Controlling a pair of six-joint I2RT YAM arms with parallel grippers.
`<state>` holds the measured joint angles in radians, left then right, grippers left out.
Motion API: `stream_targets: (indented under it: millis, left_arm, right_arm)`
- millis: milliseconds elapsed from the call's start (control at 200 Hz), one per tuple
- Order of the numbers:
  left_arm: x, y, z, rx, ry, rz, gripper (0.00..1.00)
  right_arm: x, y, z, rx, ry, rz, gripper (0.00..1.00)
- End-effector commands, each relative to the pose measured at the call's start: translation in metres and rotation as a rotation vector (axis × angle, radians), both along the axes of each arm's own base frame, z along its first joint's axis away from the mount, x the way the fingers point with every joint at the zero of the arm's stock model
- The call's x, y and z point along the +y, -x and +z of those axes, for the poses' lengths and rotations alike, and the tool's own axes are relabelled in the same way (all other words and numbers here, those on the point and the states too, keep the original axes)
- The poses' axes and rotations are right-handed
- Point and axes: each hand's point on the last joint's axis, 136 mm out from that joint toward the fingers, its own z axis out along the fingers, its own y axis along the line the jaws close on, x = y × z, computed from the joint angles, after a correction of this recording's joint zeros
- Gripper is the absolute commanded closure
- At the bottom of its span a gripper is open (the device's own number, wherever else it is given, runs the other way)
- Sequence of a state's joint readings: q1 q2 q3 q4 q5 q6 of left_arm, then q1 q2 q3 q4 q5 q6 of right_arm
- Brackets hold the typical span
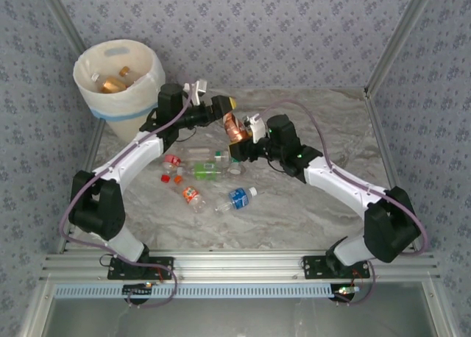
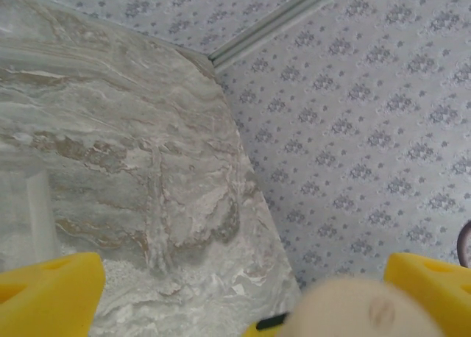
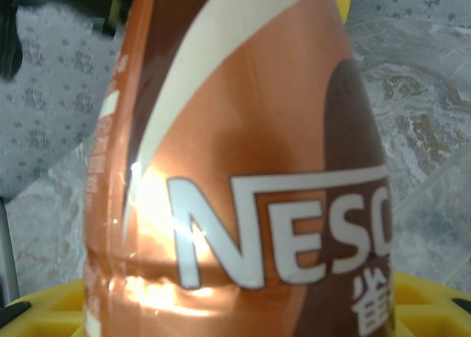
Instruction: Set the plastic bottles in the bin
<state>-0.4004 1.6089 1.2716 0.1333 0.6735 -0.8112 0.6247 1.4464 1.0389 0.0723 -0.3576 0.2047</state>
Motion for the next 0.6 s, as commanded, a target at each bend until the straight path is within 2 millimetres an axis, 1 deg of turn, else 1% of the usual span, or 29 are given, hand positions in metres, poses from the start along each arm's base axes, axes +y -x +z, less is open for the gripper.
stream_targets:
  millis: [0,75,165,250,400,460,525,535,545,595]
  left_arm:
    - [-0.006,0.004,0.024,-0.09,0.024,-0.035,0.11]
    - [-0.005,0.004,0.021,-0.084,0.014,-0.03,0.24]
    - [-0.004,0.003,0.017,-0.077,-0.005,-0.022,0.38]
    - [-0.002,0.0,0.015,-0.072,-0.023,-0.007,0.46]
    - [0.0,-0.003,0.02,-0.087,-0.039,0.012,0.61]
    - [0.001,-0.004,0.021,-0.086,-0.044,0.021,0.66]
    - [0.002,-0.004,0.023,-0.092,-0.045,0.027,0.72]
    - [0.003,-0.003,0.023,-0.093,-0.047,0.027,0.72]
    - [0.003,-0.003,0.024,-0.094,-0.048,0.029,0.73]
    - [0.007,-0.004,0.023,-0.093,-0.07,0.053,0.76]
  right_arm:
    - [0.011,-0.015,0.024,-0.011,-0.075,-0.032,0.59]
    - [0.017,-0.015,0.024,-0.012,-0.078,-0.012,0.59]
    - [0.026,-0.013,0.027,-0.006,-0.09,0.029,0.58]
    - [0.033,-0.008,0.032,-0.016,-0.095,0.067,0.57]
    - [0.042,-0.002,0.032,-0.017,-0.102,0.122,0.52]
    - [0.045,0.0,0.03,0.0,-0.102,0.139,0.46]
    - [0.045,0.001,0.024,0.015,-0.088,0.145,0.35]
    - [0.046,-0.001,0.035,-0.005,-0.1,0.148,0.34]
    - [0.047,-0.001,0.037,-0.011,-0.1,0.149,0.32]
    - [0.043,-0.002,0.038,-0.02,-0.081,0.136,0.24]
